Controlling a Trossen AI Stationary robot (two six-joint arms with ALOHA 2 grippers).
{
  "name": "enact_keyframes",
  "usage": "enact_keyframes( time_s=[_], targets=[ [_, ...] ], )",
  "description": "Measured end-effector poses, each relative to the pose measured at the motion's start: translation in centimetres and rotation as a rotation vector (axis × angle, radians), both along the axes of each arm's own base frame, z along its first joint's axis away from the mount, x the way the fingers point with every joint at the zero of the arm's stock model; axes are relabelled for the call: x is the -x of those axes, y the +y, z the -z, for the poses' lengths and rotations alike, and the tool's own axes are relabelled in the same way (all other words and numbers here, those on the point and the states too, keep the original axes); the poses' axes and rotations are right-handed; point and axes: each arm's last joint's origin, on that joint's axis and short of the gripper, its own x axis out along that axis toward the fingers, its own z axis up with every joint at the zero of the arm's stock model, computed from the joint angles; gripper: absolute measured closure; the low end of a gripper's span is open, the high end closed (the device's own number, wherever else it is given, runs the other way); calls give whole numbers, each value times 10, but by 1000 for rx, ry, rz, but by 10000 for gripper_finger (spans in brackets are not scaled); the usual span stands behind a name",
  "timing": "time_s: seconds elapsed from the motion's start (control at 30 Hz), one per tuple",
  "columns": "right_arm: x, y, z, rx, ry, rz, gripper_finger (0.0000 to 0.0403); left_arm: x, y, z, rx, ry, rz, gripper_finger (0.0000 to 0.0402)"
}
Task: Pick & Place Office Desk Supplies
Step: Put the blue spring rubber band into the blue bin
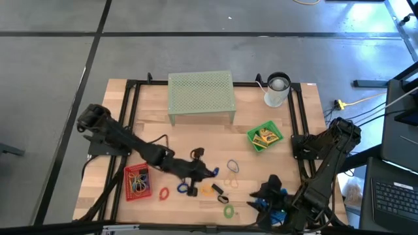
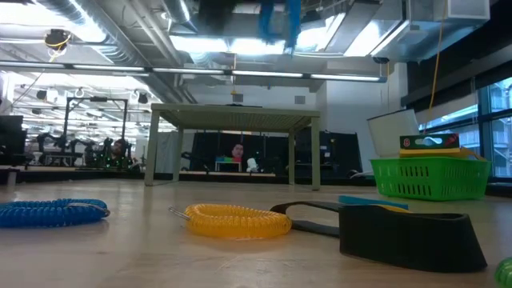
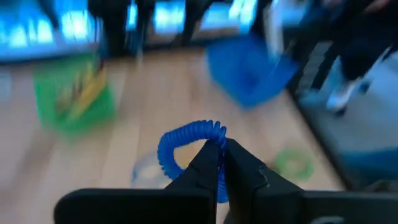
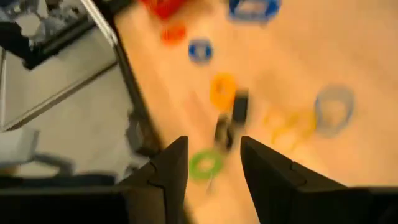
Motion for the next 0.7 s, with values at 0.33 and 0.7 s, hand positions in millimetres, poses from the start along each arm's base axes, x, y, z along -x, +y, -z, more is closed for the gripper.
enact_keyframes(
  time_s=[0.33,0.7],
  targets=[
    [-18,-2,-13,463,-201,-116,254,23,-56,-39,-67,-397,215,393],
    [-71,-25,-23,400,-185,-290,174,25,-62,-39,-85,-431,284,393]
  ],
)
